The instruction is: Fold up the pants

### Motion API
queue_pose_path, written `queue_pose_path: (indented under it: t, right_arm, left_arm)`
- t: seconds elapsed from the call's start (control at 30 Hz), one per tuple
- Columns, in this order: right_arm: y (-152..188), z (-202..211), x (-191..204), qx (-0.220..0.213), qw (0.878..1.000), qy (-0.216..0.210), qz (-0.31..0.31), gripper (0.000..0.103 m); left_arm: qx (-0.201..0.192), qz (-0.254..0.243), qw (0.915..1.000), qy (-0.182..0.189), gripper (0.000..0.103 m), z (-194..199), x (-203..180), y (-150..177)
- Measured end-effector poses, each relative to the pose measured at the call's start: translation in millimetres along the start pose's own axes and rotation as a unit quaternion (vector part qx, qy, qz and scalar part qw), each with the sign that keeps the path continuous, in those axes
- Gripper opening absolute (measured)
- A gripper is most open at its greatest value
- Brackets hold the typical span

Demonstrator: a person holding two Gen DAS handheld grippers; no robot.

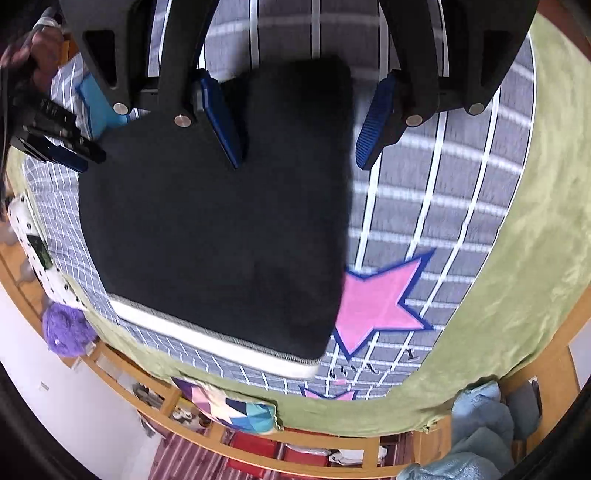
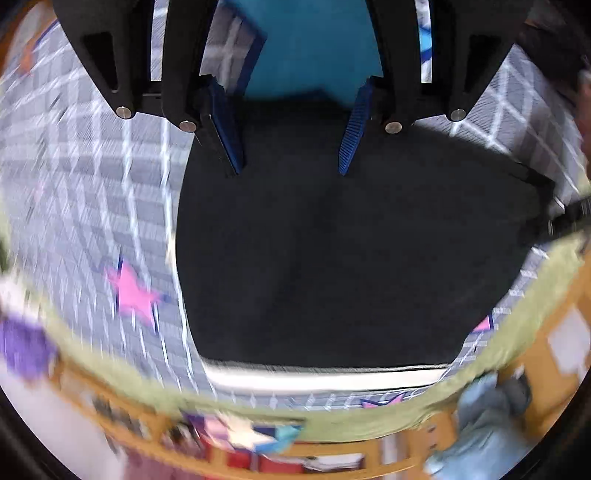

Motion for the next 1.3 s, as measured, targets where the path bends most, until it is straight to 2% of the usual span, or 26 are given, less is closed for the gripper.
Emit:
queue_pose_path:
  t: [0.1,0.2,0.37,0.47,0.6,0.67,0.73,0.8,0.9,1.0,1.3]
  right_arm:
    - [12,4,-17,0.028,0.997,-0.027,-0.064,0.052]
    - [9,27,-28,0.016,0.994,-0.044,-0.097,0.052]
    - [2,81,-53,-0.061,0.99,-0.003,-0.125,0.052]
    - [5,111,-60,-0.089,0.989,0.031,-0.11,0.052]
    - [12,138,-61,-0.109,0.988,0.05,-0.101,0.056]
    - [17,147,-59,-0.106,0.988,0.036,-0.104,0.057]
    - [20,155,-55,-0.107,0.988,0.029,-0.106,0.064]
    - [19,164,-49,-0.118,0.988,0.033,-0.095,0.081]
    - [19,178,-41,-0.145,0.985,0.047,-0.086,0.092]
    - [24,186,-35,-0.154,0.984,0.042,-0.079,0.096]
    - [26,188,-30,-0.146,0.985,0.04,-0.08,0.097]
  left_arm:
    - [-0.006,-0.005,0.9999,-0.008,0.062,14,-9,9]
    - [-0.023,-0.016,0.9996,-0.009,0.062,32,-24,8]
    - [-0.058,-0.041,0.9974,-0.018,0.063,72,-55,-3]
    - [-0.091,-0.065,0.9932,-0.033,0.073,99,-70,-8]
    - [-0.115,-0.086,0.9879,-0.059,0.077,123,-82,-6]
    - [-0.116,-0.086,0.9871,-0.068,0.078,127,-85,-3]
    - [-0.117,-0.082,0.9875,-0.066,0.078,131,-90,1]
    - [-0.118,-0.085,0.9873,-0.065,0.078,135,-95,2]
    - [-0.127,-0.091,0.9849,-0.075,0.078,141,-100,2]
    - [-0.127,-0.096,0.9844,-0.076,0.078,142,-106,5]
    - [-0.121,-0.099,0.9844,-0.08,0.078,140,-108,10]
Point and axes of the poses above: each gripper's, at about its wrist camera, not at the fingertips, and z roughly against the way its jaws point, x to its left, y to its underside, the point moved 9 cm from there along -z, roughly the way its jaws point, and after that the axes turned 14 degrees about y, right-handed, at the moved point
